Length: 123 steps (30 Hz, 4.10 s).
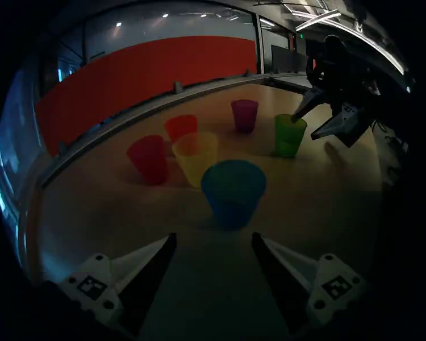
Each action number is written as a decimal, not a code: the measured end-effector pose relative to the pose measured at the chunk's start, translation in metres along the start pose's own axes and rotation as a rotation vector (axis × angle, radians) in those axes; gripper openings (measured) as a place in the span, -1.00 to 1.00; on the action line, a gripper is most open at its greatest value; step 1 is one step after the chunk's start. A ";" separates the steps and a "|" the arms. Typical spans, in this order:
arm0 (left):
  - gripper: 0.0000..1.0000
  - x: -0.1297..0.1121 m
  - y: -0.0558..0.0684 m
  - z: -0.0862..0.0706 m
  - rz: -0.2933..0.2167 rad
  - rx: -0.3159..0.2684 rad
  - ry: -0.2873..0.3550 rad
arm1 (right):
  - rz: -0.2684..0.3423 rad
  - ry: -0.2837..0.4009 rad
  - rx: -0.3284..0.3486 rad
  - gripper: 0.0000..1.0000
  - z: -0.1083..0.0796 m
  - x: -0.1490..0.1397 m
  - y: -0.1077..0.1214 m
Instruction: Pour water
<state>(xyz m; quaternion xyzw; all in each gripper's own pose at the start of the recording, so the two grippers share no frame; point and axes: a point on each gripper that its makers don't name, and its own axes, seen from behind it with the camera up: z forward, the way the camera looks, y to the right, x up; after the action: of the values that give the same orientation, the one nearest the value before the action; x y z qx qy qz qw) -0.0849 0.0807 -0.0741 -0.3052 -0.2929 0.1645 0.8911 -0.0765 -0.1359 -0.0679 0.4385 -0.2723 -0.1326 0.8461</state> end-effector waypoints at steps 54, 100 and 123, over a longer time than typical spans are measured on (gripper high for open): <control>0.97 0.084 -0.104 -0.079 -0.187 0.436 0.460 | 0.229 0.392 -0.615 0.99 -0.103 0.071 0.105; 0.97 0.100 -0.152 -0.120 -0.287 0.685 0.687 | 0.301 0.623 -1.049 0.99 -0.184 0.096 0.144; 0.97 0.066 -0.150 -0.089 -0.313 0.734 0.673 | 0.283 0.607 -1.063 0.99 -0.186 0.108 0.139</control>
<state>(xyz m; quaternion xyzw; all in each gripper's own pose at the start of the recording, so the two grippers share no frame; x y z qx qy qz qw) 0.0392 -0.0415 -0.0077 0.0387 0.0443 0.0139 0.9982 0.1168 0.0192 -0.0042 -0.0643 0.0279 -0.0064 0.9975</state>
